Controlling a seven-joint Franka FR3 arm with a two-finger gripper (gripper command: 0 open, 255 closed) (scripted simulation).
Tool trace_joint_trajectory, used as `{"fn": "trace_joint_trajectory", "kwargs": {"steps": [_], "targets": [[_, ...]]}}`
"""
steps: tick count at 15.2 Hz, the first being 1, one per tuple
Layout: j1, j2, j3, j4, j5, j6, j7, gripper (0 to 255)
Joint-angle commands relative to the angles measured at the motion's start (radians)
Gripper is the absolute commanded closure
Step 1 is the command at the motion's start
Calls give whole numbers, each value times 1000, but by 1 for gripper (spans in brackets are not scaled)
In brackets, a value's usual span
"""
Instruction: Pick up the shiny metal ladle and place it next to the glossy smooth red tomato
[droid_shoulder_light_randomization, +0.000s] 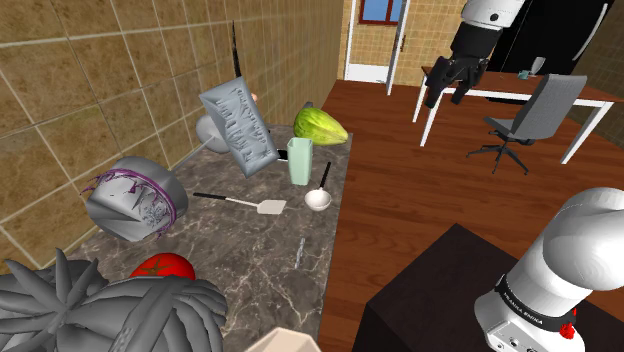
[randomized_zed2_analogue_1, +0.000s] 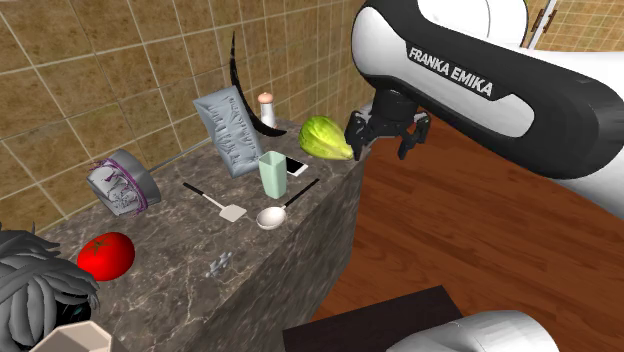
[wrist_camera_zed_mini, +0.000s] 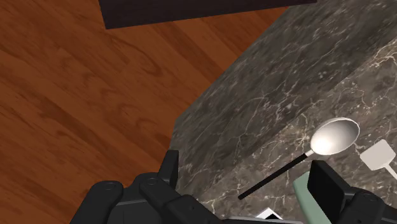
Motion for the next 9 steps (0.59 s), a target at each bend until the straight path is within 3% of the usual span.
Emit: {"fn": "trace_joint_trajectory", "kwargs": {"steps": [1, 9], "targets": [[0, 0, 0, 0, 0, 0, 0, 0], [-27, 134, 143, -104, 67, 246, 269, 0]]}}
